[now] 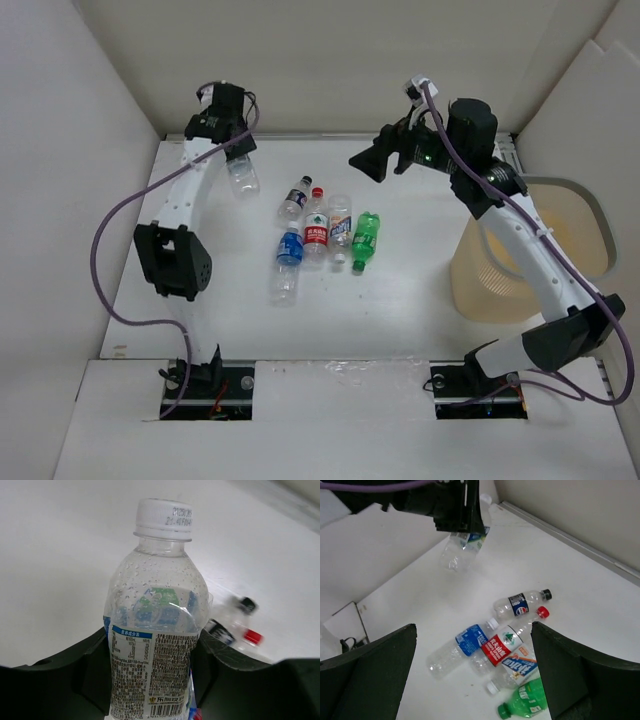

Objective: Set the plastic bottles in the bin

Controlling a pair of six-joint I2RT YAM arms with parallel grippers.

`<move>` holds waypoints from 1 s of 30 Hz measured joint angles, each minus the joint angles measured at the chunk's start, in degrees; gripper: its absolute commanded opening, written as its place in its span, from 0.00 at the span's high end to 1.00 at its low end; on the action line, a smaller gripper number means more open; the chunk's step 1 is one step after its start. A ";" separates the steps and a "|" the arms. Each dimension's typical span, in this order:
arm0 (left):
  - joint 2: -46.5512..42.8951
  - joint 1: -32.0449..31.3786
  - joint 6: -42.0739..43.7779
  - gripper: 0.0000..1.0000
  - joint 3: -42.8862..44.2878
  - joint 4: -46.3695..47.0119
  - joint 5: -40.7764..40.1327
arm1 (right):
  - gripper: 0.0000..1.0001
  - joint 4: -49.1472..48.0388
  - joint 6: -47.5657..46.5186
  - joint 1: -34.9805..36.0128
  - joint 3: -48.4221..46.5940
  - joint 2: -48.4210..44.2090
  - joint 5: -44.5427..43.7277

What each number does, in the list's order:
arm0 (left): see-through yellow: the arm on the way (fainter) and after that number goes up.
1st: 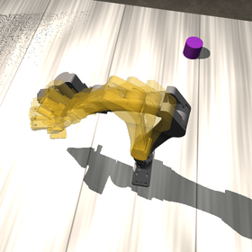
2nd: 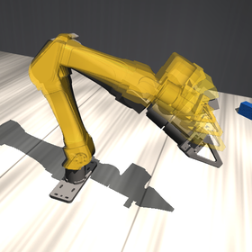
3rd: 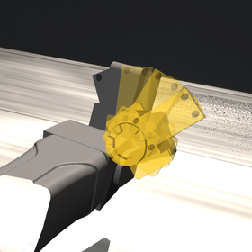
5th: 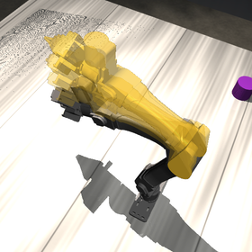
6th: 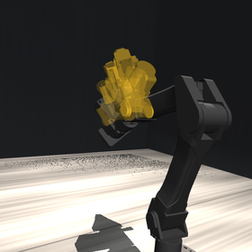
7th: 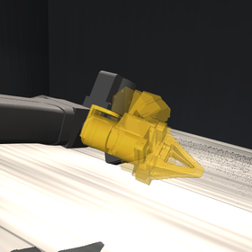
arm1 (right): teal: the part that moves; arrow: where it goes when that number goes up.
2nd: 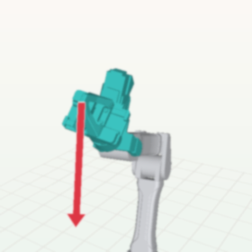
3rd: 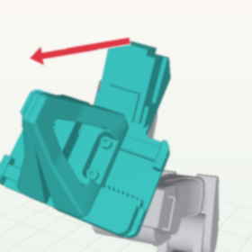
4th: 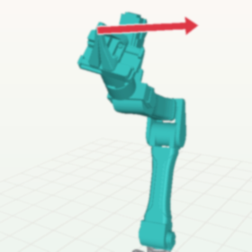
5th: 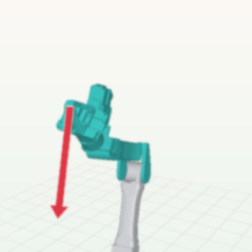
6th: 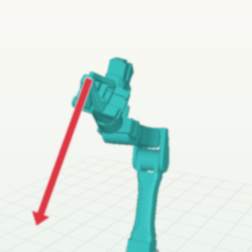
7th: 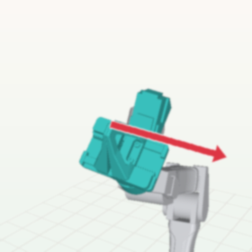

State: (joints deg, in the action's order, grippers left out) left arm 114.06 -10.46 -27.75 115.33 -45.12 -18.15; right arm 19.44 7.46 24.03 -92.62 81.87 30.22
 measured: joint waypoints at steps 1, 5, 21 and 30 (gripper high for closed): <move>-2.34 -0.57 0.76 1.00 0.48 0.63 1.16 | 0.00 -1.18 0.76 -0.11 0.70 0.02 0.98; -12.20 -2.47 2.91 1.00 0.79 4.92 12.00 | 0.00 -4.50 4.07 -0.48 1.73 0.00 3.45; -35.56 -3.30 -7.82 1.00 -16.94 41.75 58.27 | 0.00 -23.96 14.73 4.39 3.39 0.24 8.76; -35.78 -3.56 -18.38 1.00 -27.34 59.74 67.78 | 0.00 -32.28 18.56 11.26 2.84 6.62 10.78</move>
State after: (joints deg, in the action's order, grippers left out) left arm 78.28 -14.02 -46.13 87.99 14.61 49.63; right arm -12.84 26.02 35.29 -89.78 88.49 40.99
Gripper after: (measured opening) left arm 0.473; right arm 0.999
